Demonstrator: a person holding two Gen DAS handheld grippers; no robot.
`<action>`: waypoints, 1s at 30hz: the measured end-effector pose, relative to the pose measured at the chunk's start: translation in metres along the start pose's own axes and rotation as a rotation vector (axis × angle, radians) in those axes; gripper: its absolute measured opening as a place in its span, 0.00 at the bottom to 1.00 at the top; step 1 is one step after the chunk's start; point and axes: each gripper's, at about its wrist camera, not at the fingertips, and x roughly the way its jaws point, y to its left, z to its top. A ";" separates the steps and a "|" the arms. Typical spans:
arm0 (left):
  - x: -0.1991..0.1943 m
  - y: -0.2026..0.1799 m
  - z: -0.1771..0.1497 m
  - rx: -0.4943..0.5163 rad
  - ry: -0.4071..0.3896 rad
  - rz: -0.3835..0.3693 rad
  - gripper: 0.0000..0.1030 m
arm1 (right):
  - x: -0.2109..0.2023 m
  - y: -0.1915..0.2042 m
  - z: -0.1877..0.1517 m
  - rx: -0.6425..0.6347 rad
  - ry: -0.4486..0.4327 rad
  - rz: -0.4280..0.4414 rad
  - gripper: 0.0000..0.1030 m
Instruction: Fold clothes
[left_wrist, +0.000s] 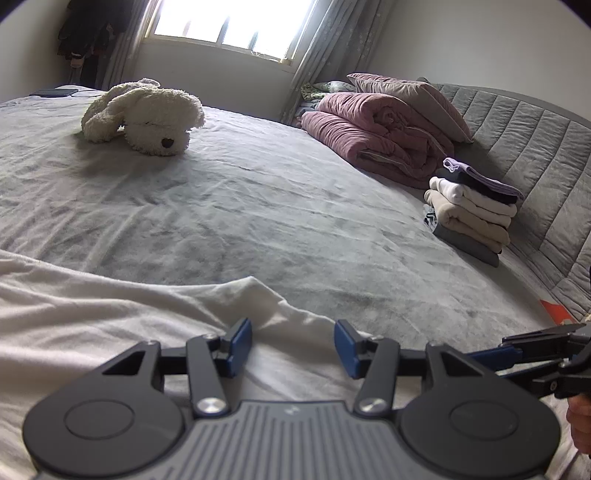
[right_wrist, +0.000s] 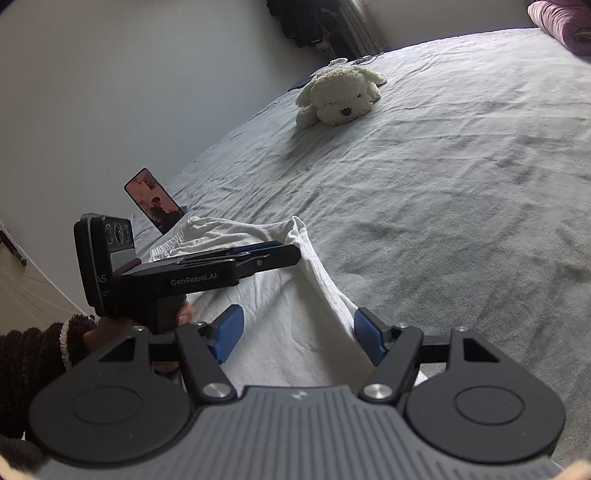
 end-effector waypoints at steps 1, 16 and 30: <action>0.000 0.000 0.000 0.000 0.000 0.000 0.50 | 0.001 0.001 -0.001 -0.009 0.007 0.001 0.68; 0.000 0.000 0.025 0.010 0.082 0.006 0.48 | -0.007 -0.014 -0.004 -0.018 -0.047 -0.209 0.43; 0.027 -0.001 0.030 0.198 0.126 0.094 0.16 | 0.008 0.013 -0.026 -0.277 -0.050 -0.305 0.25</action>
